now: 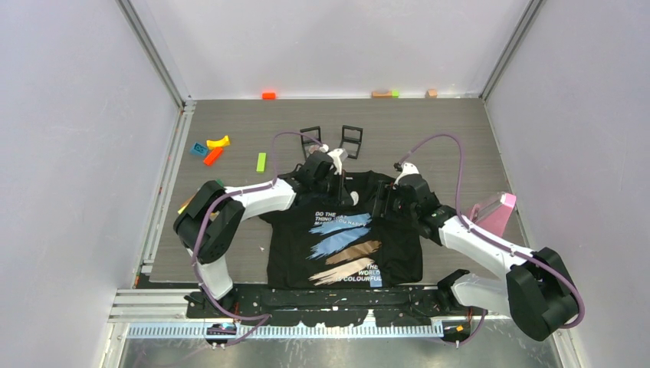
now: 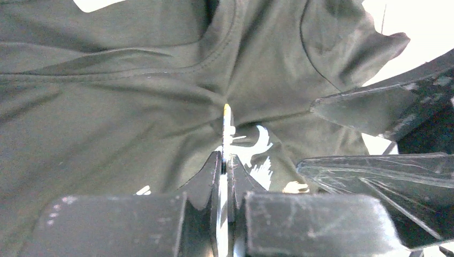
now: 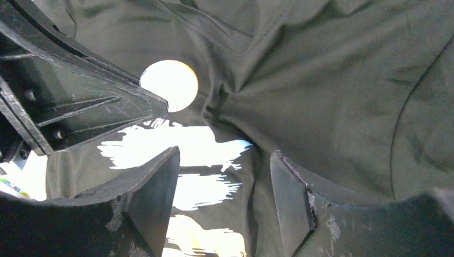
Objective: Pin the brooch onto the clothing
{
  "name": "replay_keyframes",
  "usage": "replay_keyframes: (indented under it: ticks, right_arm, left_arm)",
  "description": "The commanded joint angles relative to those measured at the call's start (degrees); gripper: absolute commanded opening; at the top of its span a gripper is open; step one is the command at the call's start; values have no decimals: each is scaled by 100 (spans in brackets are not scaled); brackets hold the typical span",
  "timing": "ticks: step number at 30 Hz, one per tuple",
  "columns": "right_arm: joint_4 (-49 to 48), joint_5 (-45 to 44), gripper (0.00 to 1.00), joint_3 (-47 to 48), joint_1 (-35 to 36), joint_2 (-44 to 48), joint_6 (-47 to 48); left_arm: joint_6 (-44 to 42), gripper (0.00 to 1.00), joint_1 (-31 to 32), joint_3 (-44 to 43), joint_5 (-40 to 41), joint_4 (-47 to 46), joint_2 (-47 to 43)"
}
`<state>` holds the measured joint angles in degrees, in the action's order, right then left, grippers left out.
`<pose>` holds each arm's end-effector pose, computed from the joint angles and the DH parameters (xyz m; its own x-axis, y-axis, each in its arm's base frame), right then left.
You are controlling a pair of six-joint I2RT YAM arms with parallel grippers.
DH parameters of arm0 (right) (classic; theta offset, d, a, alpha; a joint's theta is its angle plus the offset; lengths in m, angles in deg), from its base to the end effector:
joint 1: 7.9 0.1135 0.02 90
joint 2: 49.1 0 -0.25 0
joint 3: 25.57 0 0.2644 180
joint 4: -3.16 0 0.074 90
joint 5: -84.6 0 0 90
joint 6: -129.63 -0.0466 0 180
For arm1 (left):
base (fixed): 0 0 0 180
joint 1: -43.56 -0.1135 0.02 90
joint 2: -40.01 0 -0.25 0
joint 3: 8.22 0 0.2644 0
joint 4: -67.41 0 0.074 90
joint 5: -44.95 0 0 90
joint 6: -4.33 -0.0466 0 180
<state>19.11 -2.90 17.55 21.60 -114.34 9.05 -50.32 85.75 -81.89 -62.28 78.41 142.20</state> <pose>0.2211 0.1274 0.1666 -0.7275 0.1724 -0.6641 -0.1762 0.8885 0.4237 0.2845 -0.2765 0.1562 -0.8536 0.0279 -0.5201 0.3885 0.6993 -0.6000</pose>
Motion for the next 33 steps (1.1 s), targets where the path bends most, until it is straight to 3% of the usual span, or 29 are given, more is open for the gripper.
replay_keyframes:
  ticks: [1, 15, 23, 27, 29, 33]
  right_arm:
    - [-709, -96, 66, 48, 48, -81, 19]
    - [-626, -1183, 54, 960, 817, -1616, 632]
    - [-703, -1339, 37, 1103, 874, -2055, 554]
    - [-786, -1331, 8, 1045, 875, -2045, 474]
    - [-926, -1336, 2, 935, 880, -1924, 399]
    - [-1326, -1279, 1, 641, 874, -1608, 221]
  left_arm:
    - [-122, 0, -36, -58, 572, 472, -339]
    - [-228, 0, -36, -116, 745, 805, -322]
    - [-230, 0, -36, -214, 671, 861, -186]
    - [-264, 0, 26, -343, 692, 991, -74]
    - [-286, 0, 81, -421, 697, 1072, 5]
    - [-293, 0, 158, -534, 698, 1142, 127]
